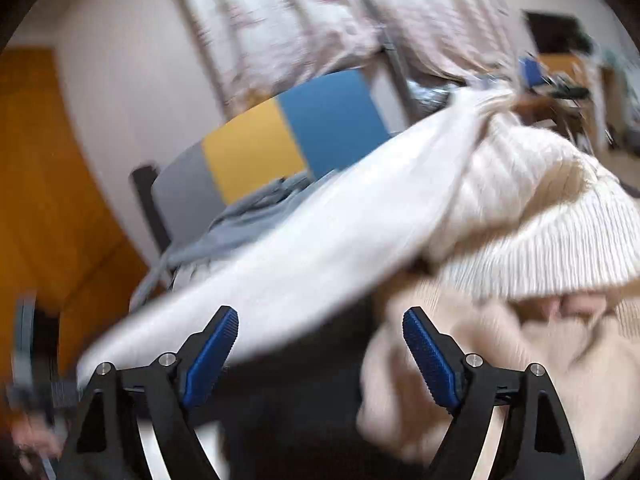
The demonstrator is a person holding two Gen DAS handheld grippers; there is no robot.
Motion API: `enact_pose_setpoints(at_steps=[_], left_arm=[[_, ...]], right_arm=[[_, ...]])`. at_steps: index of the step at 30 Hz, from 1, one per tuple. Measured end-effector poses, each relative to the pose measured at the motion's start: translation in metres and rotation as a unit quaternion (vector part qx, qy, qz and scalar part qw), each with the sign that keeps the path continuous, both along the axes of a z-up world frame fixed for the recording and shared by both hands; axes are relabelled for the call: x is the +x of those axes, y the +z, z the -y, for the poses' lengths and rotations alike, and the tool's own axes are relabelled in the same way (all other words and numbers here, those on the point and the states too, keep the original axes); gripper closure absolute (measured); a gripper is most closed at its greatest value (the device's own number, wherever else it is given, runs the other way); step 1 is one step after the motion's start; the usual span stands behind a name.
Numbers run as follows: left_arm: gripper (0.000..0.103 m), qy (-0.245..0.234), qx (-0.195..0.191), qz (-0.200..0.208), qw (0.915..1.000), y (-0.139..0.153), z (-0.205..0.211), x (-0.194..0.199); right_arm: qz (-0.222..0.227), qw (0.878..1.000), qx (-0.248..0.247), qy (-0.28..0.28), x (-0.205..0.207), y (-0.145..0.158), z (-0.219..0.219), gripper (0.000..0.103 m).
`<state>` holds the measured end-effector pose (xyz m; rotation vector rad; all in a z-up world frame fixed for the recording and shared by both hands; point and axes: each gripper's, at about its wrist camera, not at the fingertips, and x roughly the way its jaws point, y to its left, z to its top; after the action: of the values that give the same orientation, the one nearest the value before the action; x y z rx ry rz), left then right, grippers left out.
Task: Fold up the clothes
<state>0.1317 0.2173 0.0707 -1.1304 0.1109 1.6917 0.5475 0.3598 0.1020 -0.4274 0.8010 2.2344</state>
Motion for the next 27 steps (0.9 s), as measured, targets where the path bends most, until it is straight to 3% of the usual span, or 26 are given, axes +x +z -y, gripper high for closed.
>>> enact_pose_setpoints(at_steps=[2,4,6,8,9,10,12,16,20,23,25,27], left_arm=[[0.093,0.01,0.005,0.016,0.9998,-0.008,0.011,-0.002],[0.093,0.018,0.007,0.027,0.9995,-0.016,0.023,-0.006],[0.092,0.021,0.007,0.031,0.9993,-0.021,0.031,-0.009],[0.092,0.018,0.002,0.024,0.9995,-0.025,0.034,-0.009],[0.092,0.016,-0.002,0.018,0.9997,-0.026,0.034,-0.007],[0.092,0.015,-0.007,0.01,0.9998,-0.027,0.032,-0.004],[0.092,0.018,-0.012,0.005,0.9998,-0.028,0.033,0.001],[0.091,0.031,-0.015,0.005,0.9994,-0.032,0.037,0.007],[0.091,0.058,-0.01,0.016,0.9981,-0.034,0.05,0.001],[0.091,0.082,-0.005,0.018,0.9965,-0.031,0.065,-0.012],[0.091,0.098,-0.002,0.018,0.9951,-0.029,0.075,-0.021],[0.091,0.113,0.0,0.017,0.9934,-0.027,0.085,-0.031]], right_arm=[[0.016,0.999,-0.017,-0.024,-0.018,0.015,-0.035,0.018],[0.041,0.997,-0.04,-0.047,-0.036,0.018,-0.072,0.026],[0.048,0.993,-0.091,-0.056,-0.06,0.037,-0.098,0.05],[0.039,0.99,-0.128,-0.049,-0.087,0.064,-0.108,0.06],[0.04,0.989,-0.136,-0.047,-0.085,0.06,-0.102,0.063],[0.048,0.989,-0.133,-0.041,-0.097,0.056,-0.097,0.07],[0.069,0.991,-0.108,-0.021,-0.108,0.056,-0.084,0.092],[0.115,0.993,-0.036,0.018,-0.154,0.071,-0.06,0.093],[0.122,0.991,0.004,0.045,-0.154,0.073,-0.022,0.093],[0.13,0.989,0.032,0.069,-0.195,0.097,-0.016,0.093],[0.133,0.986,0.055,0.089,-0.217,0.093,-0.005,0.093],[0.134,0.982,0.075,0.107,-0.276,0.059,-0.007,0.093]])
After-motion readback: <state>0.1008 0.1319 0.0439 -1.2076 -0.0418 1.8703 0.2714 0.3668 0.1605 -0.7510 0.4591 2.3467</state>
